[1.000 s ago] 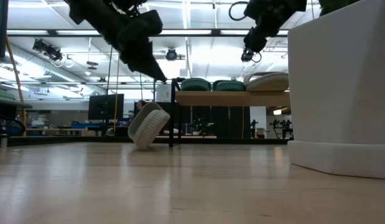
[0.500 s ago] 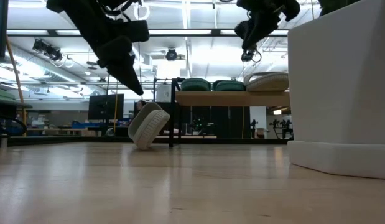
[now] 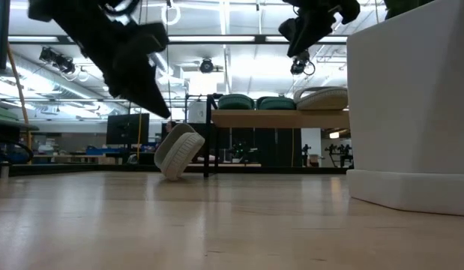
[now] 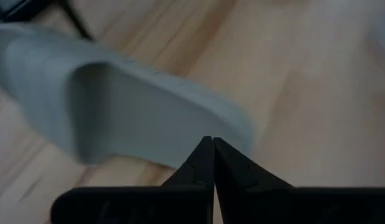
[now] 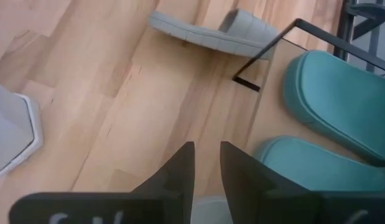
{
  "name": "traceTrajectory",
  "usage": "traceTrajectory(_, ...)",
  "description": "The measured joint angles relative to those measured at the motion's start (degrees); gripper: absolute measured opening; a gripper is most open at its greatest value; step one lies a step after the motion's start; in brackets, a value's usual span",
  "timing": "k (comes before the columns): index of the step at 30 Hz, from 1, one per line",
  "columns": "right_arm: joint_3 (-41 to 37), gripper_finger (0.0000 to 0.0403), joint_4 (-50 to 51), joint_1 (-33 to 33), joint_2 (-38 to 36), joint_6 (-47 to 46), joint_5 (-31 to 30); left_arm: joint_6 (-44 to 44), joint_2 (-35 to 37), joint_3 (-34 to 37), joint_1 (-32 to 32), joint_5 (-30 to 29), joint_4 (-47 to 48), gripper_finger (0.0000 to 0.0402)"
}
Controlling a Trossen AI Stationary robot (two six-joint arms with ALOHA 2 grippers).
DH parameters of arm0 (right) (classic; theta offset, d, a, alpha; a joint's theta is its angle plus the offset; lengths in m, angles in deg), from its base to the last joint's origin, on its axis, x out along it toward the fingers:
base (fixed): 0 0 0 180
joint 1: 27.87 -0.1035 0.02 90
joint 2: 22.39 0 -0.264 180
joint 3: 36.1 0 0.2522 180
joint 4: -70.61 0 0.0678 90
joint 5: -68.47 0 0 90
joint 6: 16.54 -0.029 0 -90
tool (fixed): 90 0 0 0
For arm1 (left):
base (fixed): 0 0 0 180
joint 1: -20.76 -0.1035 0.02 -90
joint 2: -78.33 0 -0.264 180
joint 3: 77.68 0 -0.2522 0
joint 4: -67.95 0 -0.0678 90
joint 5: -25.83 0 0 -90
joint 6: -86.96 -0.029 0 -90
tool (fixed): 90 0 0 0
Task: Pick and place slides into the shelf
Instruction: Put the gray slides on the shelf
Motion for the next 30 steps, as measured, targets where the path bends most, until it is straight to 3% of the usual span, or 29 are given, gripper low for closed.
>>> traceTrajectory(4,0.00,0.0082,0.01,0.18,-0.02,-0.09,-0.07,0.85,0.00,0.00,4.52,-2.75,-1.85,0.0019)
traceTrajectory(11,0.00,0.0080,0.00,0.21,-0.02,-0.35,0.01,10.36,-0.32,-0.02,10.33,-11.34,-2.99,0.0038)
traceTrajectory(14,0.00,0.0079,0.00,0.21,-0.02,-1.83,0.09,11.86,-1.72,-0.02,11.94,-12.00,-3.67,0.0055)
traceTrajectory(26,0.00,0.0078,0.04,0.12,-0.02,-5.63,0.21,13.91,-13.15,-0.02,10.77,-13.28,-17.57,0.0200)
traceTrajectory(30,0.00,0.0078,0.21,0.12,-0.02,-5.96,0.23,16.25,-15.40,-0.02,10.73,-17.78,-17.92,0.0228)
